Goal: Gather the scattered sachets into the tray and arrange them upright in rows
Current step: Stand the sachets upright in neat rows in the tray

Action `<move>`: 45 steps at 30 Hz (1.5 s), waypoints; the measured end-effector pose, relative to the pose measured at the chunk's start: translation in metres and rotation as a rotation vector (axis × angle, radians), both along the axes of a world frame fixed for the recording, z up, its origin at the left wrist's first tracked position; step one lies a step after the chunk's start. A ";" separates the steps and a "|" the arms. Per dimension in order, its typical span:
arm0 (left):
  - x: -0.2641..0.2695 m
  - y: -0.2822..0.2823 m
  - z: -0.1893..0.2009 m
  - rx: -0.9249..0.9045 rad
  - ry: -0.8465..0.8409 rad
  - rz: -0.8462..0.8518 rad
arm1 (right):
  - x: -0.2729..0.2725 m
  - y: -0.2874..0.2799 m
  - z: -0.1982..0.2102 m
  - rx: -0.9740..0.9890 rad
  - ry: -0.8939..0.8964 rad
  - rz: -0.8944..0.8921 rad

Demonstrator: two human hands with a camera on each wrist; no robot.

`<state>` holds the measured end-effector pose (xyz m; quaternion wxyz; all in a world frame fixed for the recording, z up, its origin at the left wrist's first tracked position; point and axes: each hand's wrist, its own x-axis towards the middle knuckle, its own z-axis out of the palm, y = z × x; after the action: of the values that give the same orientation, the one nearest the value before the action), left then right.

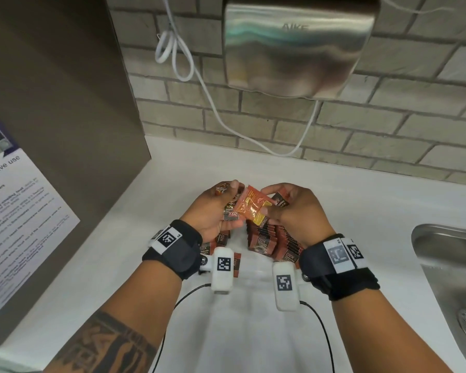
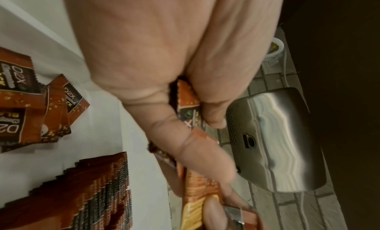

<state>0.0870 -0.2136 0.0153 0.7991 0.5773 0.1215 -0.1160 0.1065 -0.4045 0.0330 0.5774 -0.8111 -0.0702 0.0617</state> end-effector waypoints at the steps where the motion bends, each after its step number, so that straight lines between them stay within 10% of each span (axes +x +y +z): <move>1: 0.000 0.001 0.001 -0.022 0.024 0.002 | 0.001 -0.001 0.002 -0.071 -0.099 -0.011; 9: -0.005 0.001 -0.001 -0.138 -0.024 -0.076 | -0.007 0.006 -0.010 -0.186 -0.547 0.002; 17: -0.004 0.005 -0.007 -0.137 -0.153 0.000 | -0.008 0.009 -0.016 0.225 0.021 -0.273; 30: -0.004 0.021 -0.002 0.202 -0.217 -0.212 | -0.009 0.018 -0.001 0.385 0.248 -0.094; 37: -0.003 0.023 0.007 0.424 -0.269 -0.362 | -0.007 0.008 0.001 -0.209 0.240 0.360; 45: -0.003 0.014 0.007 0.416 -0.228 -0.267 | -0.007 0.004 0.000 -0.039 0.353 0.411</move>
<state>0.0841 -0.2000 0.0222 0.6494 0.7493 -0.0252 -0.1273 0.0994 -0.4000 0.0334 0.5403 -0.7676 -0.1303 0.3191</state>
